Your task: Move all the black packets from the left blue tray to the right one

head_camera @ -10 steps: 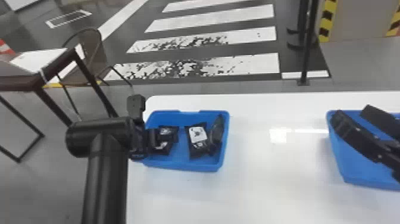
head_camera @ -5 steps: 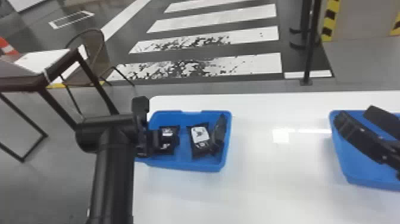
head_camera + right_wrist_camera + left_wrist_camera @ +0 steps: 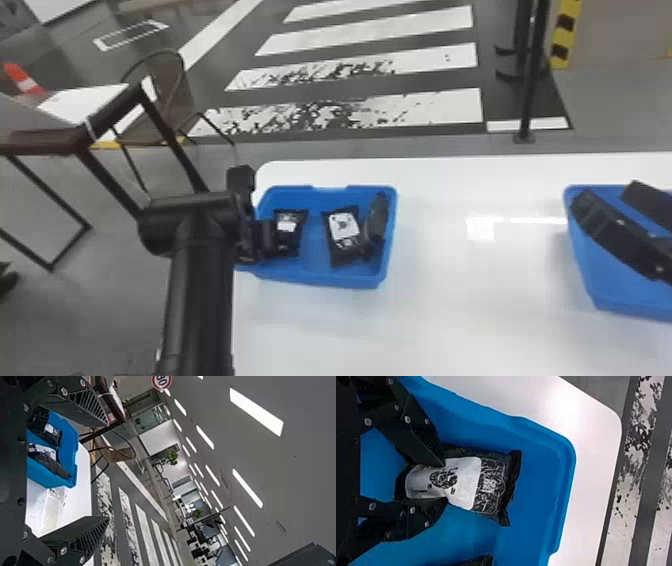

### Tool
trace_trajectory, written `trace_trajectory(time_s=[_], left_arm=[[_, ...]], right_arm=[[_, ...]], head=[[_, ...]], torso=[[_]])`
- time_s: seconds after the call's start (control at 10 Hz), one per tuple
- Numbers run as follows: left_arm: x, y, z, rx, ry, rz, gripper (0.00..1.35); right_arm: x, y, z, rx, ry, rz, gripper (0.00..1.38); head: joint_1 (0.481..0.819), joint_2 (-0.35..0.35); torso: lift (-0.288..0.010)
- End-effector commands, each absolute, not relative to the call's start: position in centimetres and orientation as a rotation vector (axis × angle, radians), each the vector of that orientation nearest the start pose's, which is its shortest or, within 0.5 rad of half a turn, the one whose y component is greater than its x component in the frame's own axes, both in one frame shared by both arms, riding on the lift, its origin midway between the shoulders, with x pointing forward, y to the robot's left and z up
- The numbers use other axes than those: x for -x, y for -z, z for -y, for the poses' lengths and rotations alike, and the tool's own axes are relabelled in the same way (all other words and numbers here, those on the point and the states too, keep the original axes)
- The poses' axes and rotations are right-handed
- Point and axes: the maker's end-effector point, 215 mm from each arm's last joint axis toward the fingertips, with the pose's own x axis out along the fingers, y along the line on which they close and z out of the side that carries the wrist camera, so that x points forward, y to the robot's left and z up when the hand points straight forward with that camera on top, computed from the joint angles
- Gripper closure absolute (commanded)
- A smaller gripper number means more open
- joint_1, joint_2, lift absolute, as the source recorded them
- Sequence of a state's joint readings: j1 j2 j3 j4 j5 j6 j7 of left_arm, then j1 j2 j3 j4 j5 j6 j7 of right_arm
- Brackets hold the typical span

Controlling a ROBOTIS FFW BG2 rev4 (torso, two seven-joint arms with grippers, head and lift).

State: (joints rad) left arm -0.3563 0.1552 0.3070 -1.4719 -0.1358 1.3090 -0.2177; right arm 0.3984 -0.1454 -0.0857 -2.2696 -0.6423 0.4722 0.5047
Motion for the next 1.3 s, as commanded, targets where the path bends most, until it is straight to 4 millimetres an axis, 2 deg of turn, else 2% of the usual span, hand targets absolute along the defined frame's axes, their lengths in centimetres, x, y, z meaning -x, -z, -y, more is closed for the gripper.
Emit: trace_trajectory(time_s=[0.0, 0.1, 0.2, 0.4, 0.6, 0.8, 1.0, 1.2], left_arm=[[-52.6, 48.9, -42.7, 0.163, -0.235, -1.013, 0.97], [-52.7, 49.1, -42.6, 0.152, -0.230, -1.005, 1.19], [-53.8, 48.7, -42.8, 0.130, -0.221, -0.949, 1.22], [-54.3, 48.5, -41.9, 0.132, -0.177, -0.914, 1.22], [-53.3, 47.8, -39.3, 0.155, -0.103, -0.860, 1.22], [-51.9, 47.0, -34.8, 0.158, 0.011, -0.811, 1.22], [-51.0, 44.7, -32.2, 0.122, 0.070, -0.748, 1.22], [-50.2, 40.6, -29.7, 0.089, 0.126, -0.661, 1.22]], right_arm=[[-42.5, 24.2, 11.7, -0.475, -0.702, -0.064, 0.19], [-42.5, 24.2, 11.6, -0.473, -0.705, -0.065, 0.20], [-42.4, 24.2, 11.7, -0.477, -0.706, -0.065, 0.20], [-42.1, 24.3, 11.6, -0.479, -0.706, -0.070, 0.20], [-42.0, 24.1, 11.5, -0.477, -0.712, -0.068, 0.20], [-41.7, 24.3, 11.0, -0.480, -0.725, -0.085, 0.20], [-41.7, 24.3, 10.0, -0.464, -0.756, -0.088, 0.19], [-41.6, 24.2, 8.4, -0.484, -0.804, -0.089, 0.20]], head=[[0.695, 0.345], [0.695, 0.346], [0.695, 0.348], [0.695, 0.344], [0.695, 0.335], [0.695, 0.309], [0.695, 0.280], [0.695, 0.263]], torso=[[-0.140], [-0.140], [-0.140], [-0.140], [-0.140], [-0.140], [-0.140], [-0.140]])
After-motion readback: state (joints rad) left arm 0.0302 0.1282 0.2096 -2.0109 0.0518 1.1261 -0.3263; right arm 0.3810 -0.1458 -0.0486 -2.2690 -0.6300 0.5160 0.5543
